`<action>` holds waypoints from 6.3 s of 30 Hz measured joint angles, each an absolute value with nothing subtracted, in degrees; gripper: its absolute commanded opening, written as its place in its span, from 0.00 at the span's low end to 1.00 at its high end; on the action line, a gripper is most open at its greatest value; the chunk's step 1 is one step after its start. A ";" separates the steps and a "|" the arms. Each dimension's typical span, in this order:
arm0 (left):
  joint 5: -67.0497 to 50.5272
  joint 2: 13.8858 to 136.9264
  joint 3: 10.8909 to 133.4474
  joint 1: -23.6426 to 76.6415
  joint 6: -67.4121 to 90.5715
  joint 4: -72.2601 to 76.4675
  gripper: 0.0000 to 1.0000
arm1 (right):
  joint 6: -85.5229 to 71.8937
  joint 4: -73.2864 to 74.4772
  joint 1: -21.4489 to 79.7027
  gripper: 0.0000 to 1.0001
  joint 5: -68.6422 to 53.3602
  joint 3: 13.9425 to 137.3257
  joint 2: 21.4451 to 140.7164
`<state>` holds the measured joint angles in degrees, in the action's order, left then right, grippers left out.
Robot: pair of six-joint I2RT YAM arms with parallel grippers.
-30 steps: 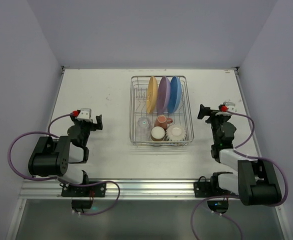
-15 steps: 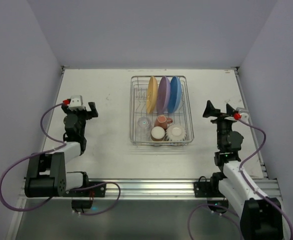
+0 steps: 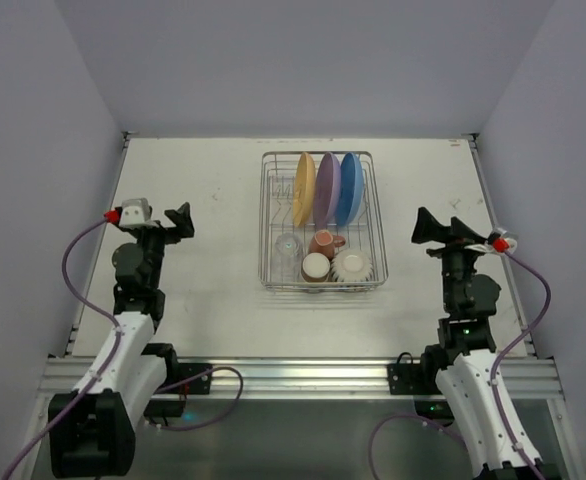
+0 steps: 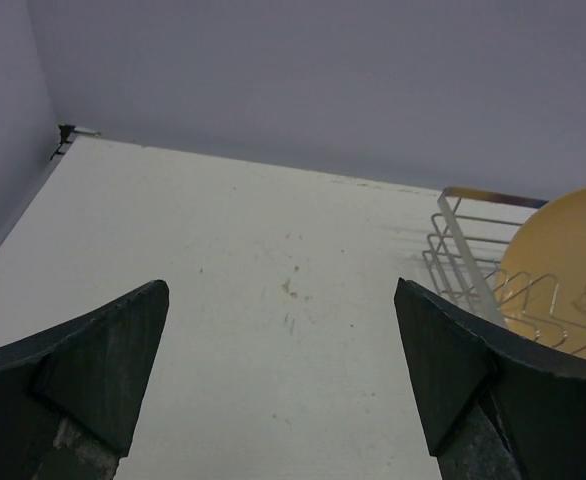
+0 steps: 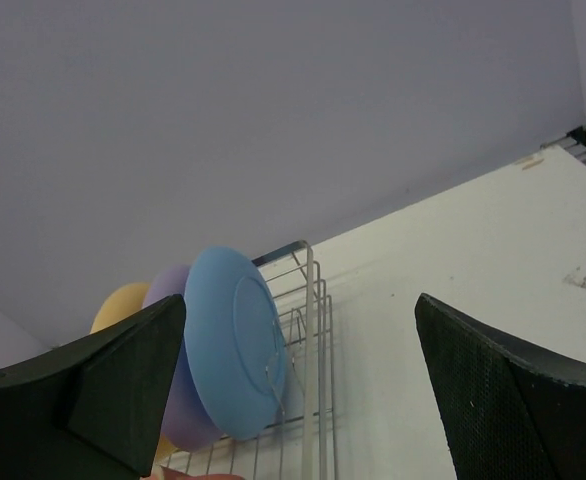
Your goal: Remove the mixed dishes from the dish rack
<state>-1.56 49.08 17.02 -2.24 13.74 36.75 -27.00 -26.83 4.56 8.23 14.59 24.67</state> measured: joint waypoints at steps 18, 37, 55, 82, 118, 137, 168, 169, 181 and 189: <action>-4.05 33.82 24.01 -2.26 34.04 15.16 1.00 | -40.51 6.07 4.60 0.99 13.85 26.41 18.28; -25.45 48.69 34.57 -0.43 34.87 13.19 1.00 | -35.35 12.43 4.75 0.99 0.58 16.86 2.44; -19.29 69.34 45.63 16.25 32.34 15.16 0.95 | -35.42 9.50 4.75 0.99 -4.08 11.20 10.07; -14.09 92.49 59.09 30.24 33.98 20.91 0.62 | -35.00 6.31 4.75 0.99 -7.90 10.96 12.82; -14.52 98.02 65.21 30.57 34.96 19.90 0.00 | -34.48 5.04 4.75 0.99 -9.65 10.96 15.00; -20.08 89.80 65.49 28.58 40.10 20.14 0.00 | -34.46 4.89 4.75 0.99 -10.09 10.96 15.73; 7.44 73.12 60.84 18.13 38.39 -1.43 0.00 | -34.44 4.62 4.75 0.99 -10.28 10.96 16.91; 9.61 73.10 60.82 18.13 38.39 -2.52 0.00 | -34.41 4.64 4.75 0.98 -10.28 10.96 16.91; 25.98 76.27 59.99 18.13 38.35 -8.27 0.00 | -34.24 4.62 4.75 0.99 -10.59 10.96 16.95; 28.45 84.27 60.38 18.13 38.28 -10.02 0.00 | -34.24 4.49 4.75 0.99 -11.33 10.96 17.65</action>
<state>28.45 84.27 60.38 18.13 38.28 -10.02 -34.24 4.49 4.75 -11.33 10.96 17.65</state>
